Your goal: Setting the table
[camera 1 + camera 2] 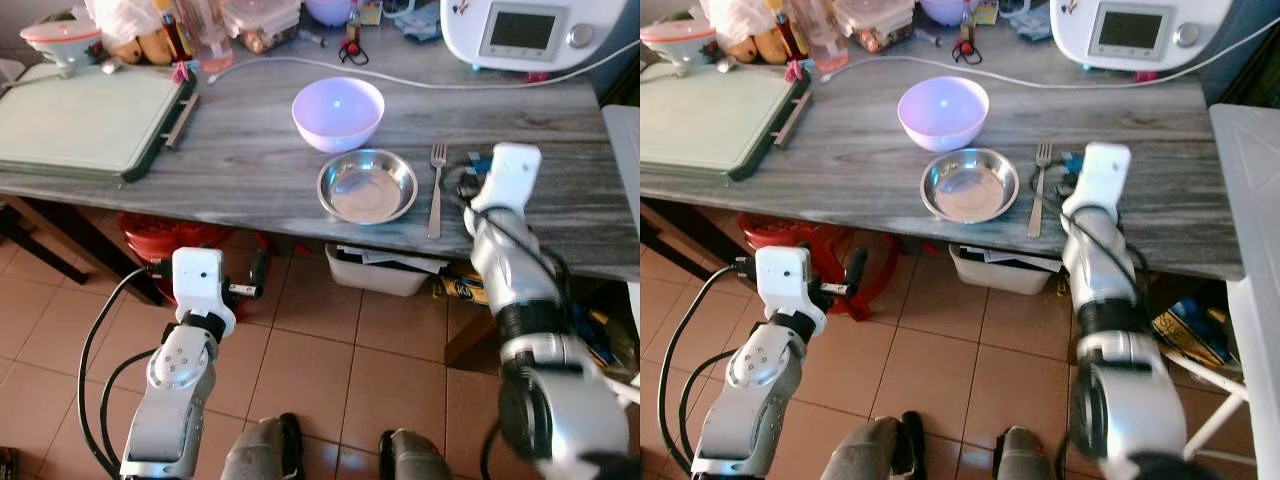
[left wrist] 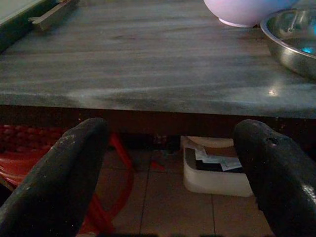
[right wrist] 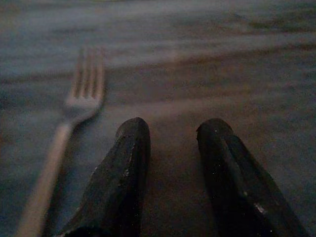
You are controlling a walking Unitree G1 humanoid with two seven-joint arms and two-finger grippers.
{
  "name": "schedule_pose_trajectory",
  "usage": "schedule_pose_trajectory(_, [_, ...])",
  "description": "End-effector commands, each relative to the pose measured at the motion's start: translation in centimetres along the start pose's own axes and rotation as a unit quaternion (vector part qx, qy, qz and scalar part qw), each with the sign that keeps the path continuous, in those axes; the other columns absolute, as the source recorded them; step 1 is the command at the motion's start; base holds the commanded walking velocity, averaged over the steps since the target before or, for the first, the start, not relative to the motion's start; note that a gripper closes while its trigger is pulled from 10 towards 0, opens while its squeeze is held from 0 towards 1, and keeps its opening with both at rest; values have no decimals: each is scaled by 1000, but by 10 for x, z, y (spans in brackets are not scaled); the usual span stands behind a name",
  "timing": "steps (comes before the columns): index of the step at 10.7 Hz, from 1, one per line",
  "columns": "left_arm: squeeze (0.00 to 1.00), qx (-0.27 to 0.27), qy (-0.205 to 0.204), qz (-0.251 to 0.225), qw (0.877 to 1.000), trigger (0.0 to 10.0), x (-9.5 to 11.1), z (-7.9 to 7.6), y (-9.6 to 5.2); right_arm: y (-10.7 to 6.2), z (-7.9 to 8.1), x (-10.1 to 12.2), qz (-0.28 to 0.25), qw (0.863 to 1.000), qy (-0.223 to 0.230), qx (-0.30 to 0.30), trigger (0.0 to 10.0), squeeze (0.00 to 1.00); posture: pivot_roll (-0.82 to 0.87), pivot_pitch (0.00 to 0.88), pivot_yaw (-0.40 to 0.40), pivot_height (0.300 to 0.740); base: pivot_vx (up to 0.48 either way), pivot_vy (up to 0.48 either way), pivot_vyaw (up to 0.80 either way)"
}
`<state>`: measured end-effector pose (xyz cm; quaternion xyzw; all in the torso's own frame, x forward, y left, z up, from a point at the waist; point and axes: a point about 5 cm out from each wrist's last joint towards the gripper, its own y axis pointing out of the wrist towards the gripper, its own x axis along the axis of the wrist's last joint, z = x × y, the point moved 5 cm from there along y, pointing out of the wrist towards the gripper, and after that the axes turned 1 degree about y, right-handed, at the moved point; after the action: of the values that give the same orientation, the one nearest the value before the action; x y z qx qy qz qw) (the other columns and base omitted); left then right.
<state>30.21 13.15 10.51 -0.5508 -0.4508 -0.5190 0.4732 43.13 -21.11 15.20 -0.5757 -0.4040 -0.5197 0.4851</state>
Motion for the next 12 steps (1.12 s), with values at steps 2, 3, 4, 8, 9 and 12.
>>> schedule_pose_trajectory(2, [0, 8, 3, 3, 1000, 10000, 0, 4, -2, 3, 13, -3, 14, 1000, -4, 23, 10000, 0, 43, 185, 87, 740, 0, 0, 0])
schedule_pose_trajectory(3, [0, 9, 3, 3, 1000, 10000, 0, 4, -2, 3, 16, -2, 14, 999, -2, 32, 10000, 0, 43, 184, 86, 740, 0, 0, 0])
schedule_pose_trajectory(4, [0, 9, 2, 4, 1000, 10000, 0, 5, -1, 4, 19, -3, 15, 999, -3, 38, 10000, 0, 43, 183, 86, 740, 0, 0, 0])
schedule_pose_trajectory(8, [0, 10, 2, 5, 1000, 10000, 0, 5, 0, 4, 23, -6, 17, 998, -3, 53, 10000, 0, 40, 180, 88, 740, 0, 0, 0])
schedule_pose_trajectory(9, [0, 10, 3, 5, 1000, 10000, 0, 5, 0, 3, 23, -6, 17, 998, -2, 54, 10000, 0, 41, 180, 88, 740, 0, 0, 0])
schedule_pose_trajectory(12, [0, 10, 3, 5, 1000, 10000, 0, 5, 0, 3, 23, -7, 16, 998, -1, 54, 10000, 0, 40, 180, 89, 740, 0, 0, 0])
